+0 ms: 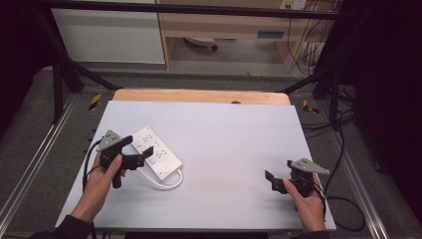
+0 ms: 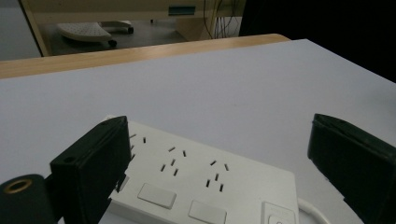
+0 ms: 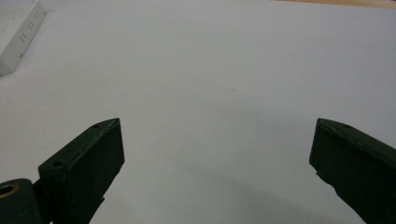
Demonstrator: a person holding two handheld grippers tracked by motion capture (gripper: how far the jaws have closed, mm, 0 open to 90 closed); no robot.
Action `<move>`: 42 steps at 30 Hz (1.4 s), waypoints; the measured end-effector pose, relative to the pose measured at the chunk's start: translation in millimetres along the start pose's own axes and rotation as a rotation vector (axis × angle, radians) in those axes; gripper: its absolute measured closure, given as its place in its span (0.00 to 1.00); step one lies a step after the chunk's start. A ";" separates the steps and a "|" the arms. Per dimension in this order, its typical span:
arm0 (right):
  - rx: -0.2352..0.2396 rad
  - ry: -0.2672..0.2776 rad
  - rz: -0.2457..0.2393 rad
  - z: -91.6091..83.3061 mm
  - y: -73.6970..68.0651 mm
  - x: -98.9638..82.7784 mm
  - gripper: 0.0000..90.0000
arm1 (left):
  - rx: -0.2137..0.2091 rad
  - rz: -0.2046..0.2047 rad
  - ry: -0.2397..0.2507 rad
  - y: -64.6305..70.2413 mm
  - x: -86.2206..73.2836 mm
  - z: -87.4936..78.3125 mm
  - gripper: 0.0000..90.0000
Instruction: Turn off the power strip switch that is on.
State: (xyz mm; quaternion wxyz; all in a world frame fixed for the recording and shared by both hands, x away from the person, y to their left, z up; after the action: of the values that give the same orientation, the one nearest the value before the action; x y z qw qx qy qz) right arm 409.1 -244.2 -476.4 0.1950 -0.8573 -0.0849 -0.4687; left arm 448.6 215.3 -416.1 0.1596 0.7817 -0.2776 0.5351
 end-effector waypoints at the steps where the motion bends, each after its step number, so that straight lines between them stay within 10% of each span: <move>1: 0.000 0.000 0.000 0.0 0.1 0.1 0.04 | -0.003 0.003 -0.003 -0.2 -0.2 -3.3 0.07; 42: -0.006 -0.005 -0.008 0.9 0.1 -0.7 0.04 | 0.034 -0.030 -0.009 -8.8 -38.7 -79.1 0.07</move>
State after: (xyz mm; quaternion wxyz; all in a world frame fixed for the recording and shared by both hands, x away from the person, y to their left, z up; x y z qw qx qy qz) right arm 409.5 -243.8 -477.5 0.1904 -0.8587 -0.0874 -0.4676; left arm 384.2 275.7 -421.8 0.1532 0.7909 -0.2576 0.5336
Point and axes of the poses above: each handheld gripper's, and its own axes: z roughly forward along the jaws, x roughly out of its top, y roughly to its right, the point moved 8 cm from there along z, roughly forward along the jaws, and after that the axes turned 11 degrees about z, right-handed, at the moved point
